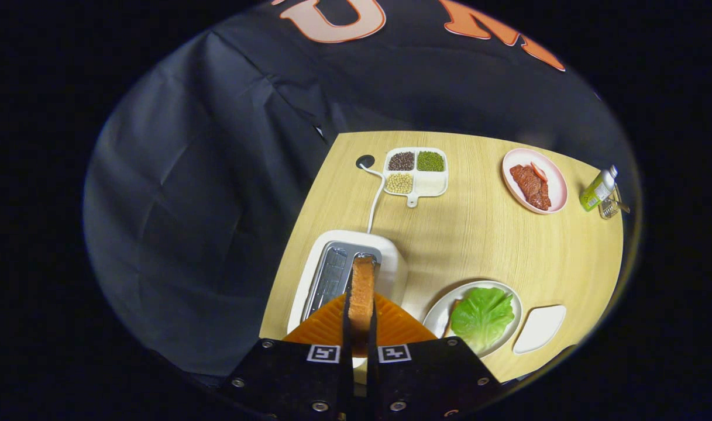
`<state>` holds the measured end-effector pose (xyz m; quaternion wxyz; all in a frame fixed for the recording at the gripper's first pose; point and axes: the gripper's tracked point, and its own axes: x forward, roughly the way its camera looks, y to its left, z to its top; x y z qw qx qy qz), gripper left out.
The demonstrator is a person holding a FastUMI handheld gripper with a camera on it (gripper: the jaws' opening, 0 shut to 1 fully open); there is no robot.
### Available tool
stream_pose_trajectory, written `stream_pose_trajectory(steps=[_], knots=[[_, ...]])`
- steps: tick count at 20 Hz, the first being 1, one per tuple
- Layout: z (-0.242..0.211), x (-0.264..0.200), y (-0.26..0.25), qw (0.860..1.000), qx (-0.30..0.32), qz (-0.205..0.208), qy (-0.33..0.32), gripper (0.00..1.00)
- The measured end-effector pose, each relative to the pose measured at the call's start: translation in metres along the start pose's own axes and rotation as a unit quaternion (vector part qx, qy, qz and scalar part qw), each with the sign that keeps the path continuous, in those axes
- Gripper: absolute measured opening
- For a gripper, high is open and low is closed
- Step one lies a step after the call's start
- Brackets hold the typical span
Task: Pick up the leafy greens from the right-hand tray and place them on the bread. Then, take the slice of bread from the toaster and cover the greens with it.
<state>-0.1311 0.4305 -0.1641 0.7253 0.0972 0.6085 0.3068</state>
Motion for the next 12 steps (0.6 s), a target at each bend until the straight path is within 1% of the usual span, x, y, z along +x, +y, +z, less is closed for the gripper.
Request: stream_pose_trajectory(steps=[3,5,12], knots=[[0.008,-0.021,-0.010,0.999,0.013,0.024,-0.028,0.09],[0.008,-0.028,-0.027,0.999,0.018,0.023,-0.040,0.09],[-0.025,-0.031,-0.085,0.997,0.052,0.030,-0.040,0.09]])
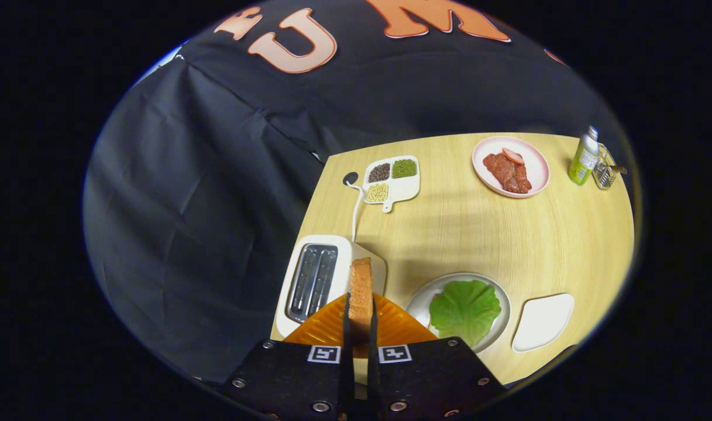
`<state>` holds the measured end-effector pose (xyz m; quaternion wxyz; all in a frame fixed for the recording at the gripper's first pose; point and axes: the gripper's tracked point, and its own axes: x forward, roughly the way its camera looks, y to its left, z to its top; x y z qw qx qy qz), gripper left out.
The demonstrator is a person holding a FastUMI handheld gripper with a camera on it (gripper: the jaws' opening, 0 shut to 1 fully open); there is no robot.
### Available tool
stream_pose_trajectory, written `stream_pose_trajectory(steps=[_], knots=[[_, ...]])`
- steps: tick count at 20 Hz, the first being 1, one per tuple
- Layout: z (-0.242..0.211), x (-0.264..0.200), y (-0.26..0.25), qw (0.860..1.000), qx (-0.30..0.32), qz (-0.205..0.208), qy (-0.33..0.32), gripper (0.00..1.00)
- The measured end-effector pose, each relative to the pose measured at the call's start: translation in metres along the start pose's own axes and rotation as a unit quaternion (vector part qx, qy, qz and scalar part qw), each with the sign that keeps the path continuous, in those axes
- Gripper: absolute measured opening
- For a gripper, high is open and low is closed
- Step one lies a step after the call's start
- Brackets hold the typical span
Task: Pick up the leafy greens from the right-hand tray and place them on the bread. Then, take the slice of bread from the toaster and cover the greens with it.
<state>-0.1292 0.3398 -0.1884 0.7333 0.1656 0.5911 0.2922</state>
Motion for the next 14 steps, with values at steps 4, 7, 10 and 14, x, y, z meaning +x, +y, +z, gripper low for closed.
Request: stream_pose_trajectory(steps=[4,7,10,14], knots=[[-0.021,0.005,-0.028,1.000,0.014,0.006,0.009,0.09],[-0.037,0.012,-0.048,1.000,0.020,0.006,0.015,0.09],[-0.053,0.023,-0.063,0.999,0.027,0.018,0.026,0.09],[-0.076,0.040,-0.090,0.999,0.029,0.015,0.042,0.09]])
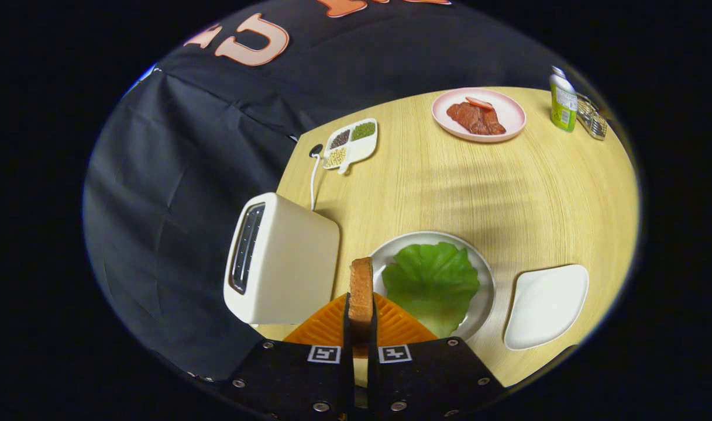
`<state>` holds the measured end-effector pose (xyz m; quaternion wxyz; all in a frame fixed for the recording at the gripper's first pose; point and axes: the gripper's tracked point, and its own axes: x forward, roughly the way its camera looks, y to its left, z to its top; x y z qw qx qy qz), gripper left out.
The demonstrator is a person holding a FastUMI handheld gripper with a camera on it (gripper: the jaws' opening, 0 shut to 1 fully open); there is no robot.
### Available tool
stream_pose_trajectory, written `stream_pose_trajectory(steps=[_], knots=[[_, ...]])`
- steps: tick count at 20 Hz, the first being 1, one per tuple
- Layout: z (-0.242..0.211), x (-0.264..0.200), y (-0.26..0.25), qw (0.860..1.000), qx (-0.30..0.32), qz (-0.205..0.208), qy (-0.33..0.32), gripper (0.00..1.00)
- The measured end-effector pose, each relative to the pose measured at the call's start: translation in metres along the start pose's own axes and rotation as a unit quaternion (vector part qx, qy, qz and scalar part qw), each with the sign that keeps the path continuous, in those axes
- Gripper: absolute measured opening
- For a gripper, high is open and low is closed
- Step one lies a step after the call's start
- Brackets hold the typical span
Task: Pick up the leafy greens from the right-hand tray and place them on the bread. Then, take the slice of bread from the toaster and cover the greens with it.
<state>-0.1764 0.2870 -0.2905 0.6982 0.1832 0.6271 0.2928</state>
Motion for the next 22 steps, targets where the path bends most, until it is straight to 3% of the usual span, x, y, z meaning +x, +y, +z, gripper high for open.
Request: stream_pose_trajectory(steps=[6,8,10,11,14,18,22], knots=[[-0.001,0.012,-0.041,0.999,-0.018,-0.043,-0.021,0.13],[-0.001,0.012,-0.056,0.997,-0.037,-0.066,-0.023,0.19],[0.002,0.011,-0.073,0.993,-0.053,-0.096,-0.033,0.34],[0.004,0.010,-0.074,0.993,-0.059,-0.097,-0.038,0.42],[0.017,-0.006,-0.068,0.989,-0.091,-0.088,-0.073,0.51],[0.055,-0.042,-0.062,0.974,-0.138,-0.087,-0.155,0.64],[0.105,-0.105,-0.049,0.948,-0.158,-0.091,-0.261,0.72]])
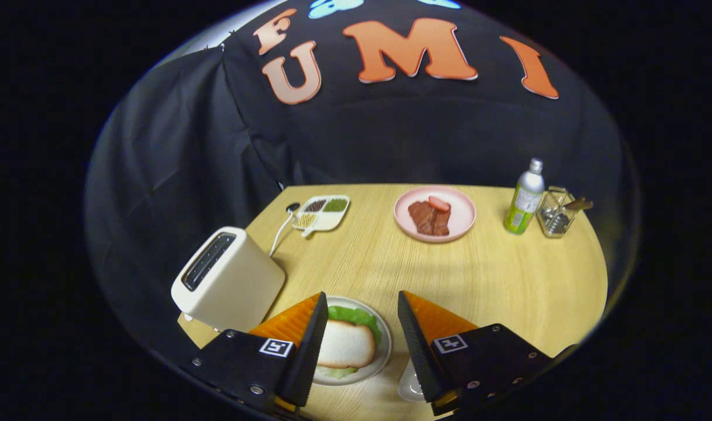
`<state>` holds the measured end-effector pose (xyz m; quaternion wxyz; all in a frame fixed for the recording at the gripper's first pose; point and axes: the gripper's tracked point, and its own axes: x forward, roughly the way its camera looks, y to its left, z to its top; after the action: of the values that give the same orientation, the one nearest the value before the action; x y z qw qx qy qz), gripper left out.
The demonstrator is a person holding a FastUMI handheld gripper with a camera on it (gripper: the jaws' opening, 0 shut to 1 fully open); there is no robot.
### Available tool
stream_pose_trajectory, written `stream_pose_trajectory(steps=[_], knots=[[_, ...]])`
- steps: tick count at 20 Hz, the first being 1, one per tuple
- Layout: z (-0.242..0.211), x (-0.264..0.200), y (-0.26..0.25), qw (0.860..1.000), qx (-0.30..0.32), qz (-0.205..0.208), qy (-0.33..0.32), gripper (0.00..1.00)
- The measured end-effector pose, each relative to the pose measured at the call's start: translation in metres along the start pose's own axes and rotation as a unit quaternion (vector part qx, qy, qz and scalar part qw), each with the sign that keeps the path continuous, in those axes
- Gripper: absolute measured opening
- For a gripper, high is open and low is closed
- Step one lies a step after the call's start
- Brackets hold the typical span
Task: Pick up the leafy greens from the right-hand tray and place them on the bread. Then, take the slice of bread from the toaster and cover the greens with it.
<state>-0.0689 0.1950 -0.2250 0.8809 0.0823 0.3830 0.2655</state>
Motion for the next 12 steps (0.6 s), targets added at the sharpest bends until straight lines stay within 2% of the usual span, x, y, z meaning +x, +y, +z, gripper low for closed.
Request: stream_pose_trajectory(steps=[5,10,12], knots=[[0.103,-0.060,-0.020,0.989,-0.037,-0.042,-0.140,0.86],[0.184,-0.128,-0.031,0.961,-0.062,-0.085,-0.256,0.91],[0.207,-0.155,-0.027,0.949,-0.066,-0.087,-0.294,0.91]])
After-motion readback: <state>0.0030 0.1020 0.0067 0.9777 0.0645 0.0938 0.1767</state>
